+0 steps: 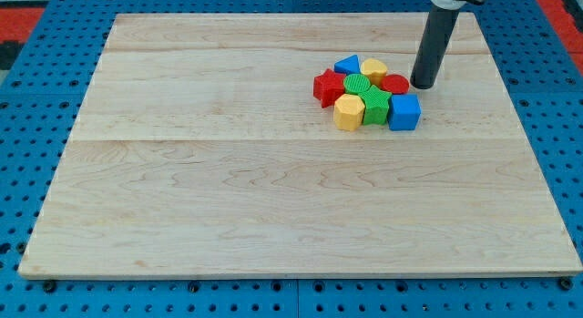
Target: Move the yellow heart above to the red star
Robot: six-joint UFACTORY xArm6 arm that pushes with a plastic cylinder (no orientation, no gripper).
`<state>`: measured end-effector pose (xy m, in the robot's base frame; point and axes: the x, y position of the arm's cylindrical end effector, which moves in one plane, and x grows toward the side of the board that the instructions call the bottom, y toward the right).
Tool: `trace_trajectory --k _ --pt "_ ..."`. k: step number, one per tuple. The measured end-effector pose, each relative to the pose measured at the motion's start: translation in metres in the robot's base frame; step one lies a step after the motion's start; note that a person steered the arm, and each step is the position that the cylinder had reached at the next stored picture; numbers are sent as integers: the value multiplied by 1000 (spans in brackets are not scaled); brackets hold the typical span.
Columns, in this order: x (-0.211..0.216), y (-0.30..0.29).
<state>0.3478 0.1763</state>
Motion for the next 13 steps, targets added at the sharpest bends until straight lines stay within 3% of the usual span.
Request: trace_trajectory --k 2,13 --pt "-17 -23" --pt "-17 -90"
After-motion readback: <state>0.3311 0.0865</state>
